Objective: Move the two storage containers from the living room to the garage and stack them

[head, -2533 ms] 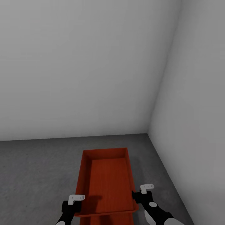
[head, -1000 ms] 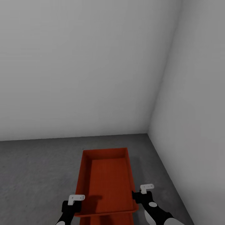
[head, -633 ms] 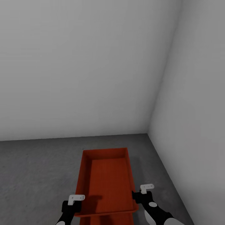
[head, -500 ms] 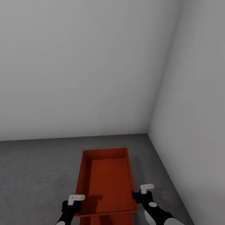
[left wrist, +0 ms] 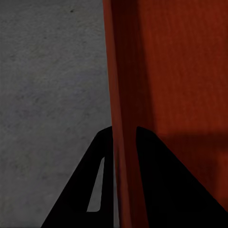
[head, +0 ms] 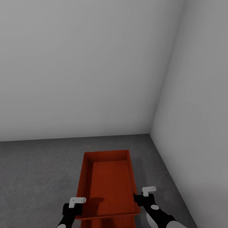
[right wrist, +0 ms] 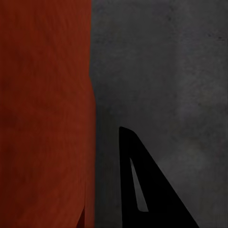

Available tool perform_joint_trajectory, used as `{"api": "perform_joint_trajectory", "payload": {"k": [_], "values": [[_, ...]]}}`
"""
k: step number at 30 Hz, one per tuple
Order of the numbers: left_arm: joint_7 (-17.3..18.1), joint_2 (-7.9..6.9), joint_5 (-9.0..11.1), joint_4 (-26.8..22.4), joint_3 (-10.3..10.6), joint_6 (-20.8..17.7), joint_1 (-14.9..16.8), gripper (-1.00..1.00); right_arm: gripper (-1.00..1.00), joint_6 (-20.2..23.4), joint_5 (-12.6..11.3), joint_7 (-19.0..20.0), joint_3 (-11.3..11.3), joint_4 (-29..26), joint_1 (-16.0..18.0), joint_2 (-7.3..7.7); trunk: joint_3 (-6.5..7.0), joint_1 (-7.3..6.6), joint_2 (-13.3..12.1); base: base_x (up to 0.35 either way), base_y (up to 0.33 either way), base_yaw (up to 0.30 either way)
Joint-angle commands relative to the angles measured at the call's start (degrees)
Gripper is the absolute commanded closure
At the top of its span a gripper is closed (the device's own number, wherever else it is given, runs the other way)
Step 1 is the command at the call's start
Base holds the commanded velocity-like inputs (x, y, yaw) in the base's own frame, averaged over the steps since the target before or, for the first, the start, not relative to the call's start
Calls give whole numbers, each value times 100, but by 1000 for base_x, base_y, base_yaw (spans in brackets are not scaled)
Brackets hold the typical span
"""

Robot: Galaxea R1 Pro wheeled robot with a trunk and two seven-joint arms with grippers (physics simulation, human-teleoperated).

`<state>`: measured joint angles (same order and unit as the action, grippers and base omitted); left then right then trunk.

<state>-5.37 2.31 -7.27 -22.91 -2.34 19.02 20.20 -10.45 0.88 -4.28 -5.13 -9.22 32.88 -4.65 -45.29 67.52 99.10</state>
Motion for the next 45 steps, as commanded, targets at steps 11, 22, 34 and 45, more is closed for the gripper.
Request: {"api": "perform_joint_trajectory", "payload": {"k": [11,22,34,45], "values": [[-78,-3,-29,5,-39,23,2,100,100,-19,8,-82,48,0,8,17,-104,-1,2,0,0,0],[-78,-3,-30,5,-40,23,2,100,100,-19,8,-82,48,0,8,17,-204,-1,2,0,0,0],[-81,-3,-32,5,-39,23,2,100,100,-19,8,-82,48,0,8,17,-314,-1,2,0,0,0],[-79,-3,-30,5,-43,23,2,100,100,-19,8,-82,48,1,8,17,-414,-1,2,0,0,0]]}}
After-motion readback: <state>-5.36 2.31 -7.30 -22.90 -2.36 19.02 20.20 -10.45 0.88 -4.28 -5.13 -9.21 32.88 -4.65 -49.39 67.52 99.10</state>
